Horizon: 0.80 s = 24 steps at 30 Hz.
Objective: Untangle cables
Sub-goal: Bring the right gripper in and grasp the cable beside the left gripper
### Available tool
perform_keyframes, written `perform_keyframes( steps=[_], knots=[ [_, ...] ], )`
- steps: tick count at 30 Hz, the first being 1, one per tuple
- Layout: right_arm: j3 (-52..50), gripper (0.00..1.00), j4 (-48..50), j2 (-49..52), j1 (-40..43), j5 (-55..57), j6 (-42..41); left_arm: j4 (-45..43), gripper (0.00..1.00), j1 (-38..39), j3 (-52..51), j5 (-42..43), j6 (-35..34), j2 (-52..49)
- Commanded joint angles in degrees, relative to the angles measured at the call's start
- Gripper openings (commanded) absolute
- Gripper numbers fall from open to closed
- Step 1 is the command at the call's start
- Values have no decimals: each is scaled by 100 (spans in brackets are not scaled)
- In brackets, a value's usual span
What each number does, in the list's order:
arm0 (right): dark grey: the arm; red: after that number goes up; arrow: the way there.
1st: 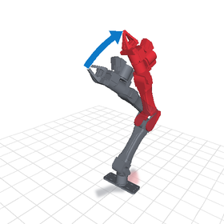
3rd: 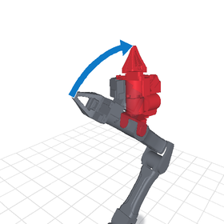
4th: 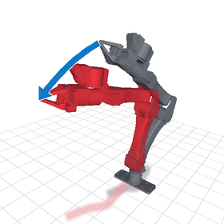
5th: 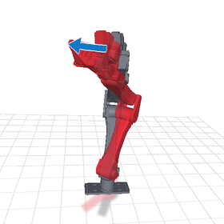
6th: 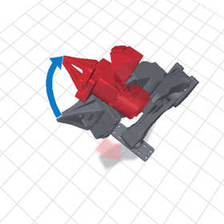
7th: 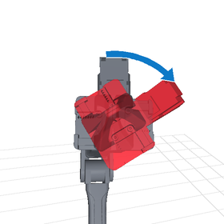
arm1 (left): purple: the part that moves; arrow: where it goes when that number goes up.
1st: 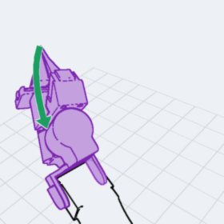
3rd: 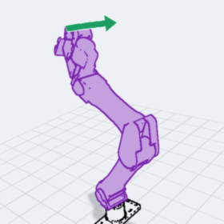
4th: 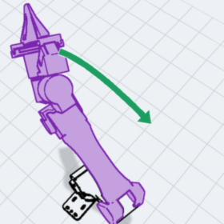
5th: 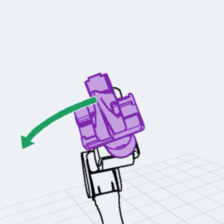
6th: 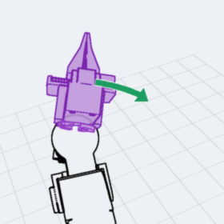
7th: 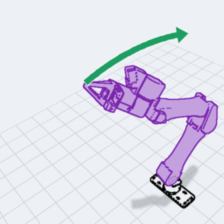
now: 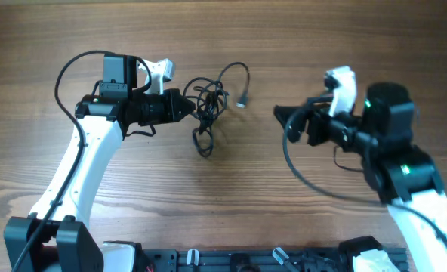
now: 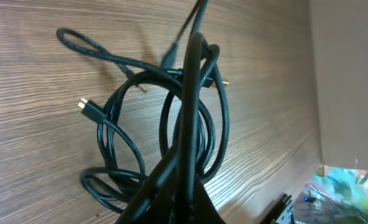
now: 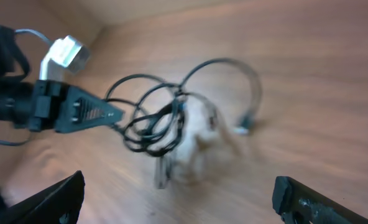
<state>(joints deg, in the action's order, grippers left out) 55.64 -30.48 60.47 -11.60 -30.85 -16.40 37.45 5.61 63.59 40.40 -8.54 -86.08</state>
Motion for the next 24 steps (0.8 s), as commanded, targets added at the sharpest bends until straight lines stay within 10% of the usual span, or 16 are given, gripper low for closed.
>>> perform_keyframes(
  steps=[1,24],
  knots=[
    [136,93,289,651,-37,-1545,-621,-37,4,-26,92,188,223,79],
    [109,48,1250,2992,-1069,-669,-1919,260,4,-20,92,1279,61,-337]
  ],
)
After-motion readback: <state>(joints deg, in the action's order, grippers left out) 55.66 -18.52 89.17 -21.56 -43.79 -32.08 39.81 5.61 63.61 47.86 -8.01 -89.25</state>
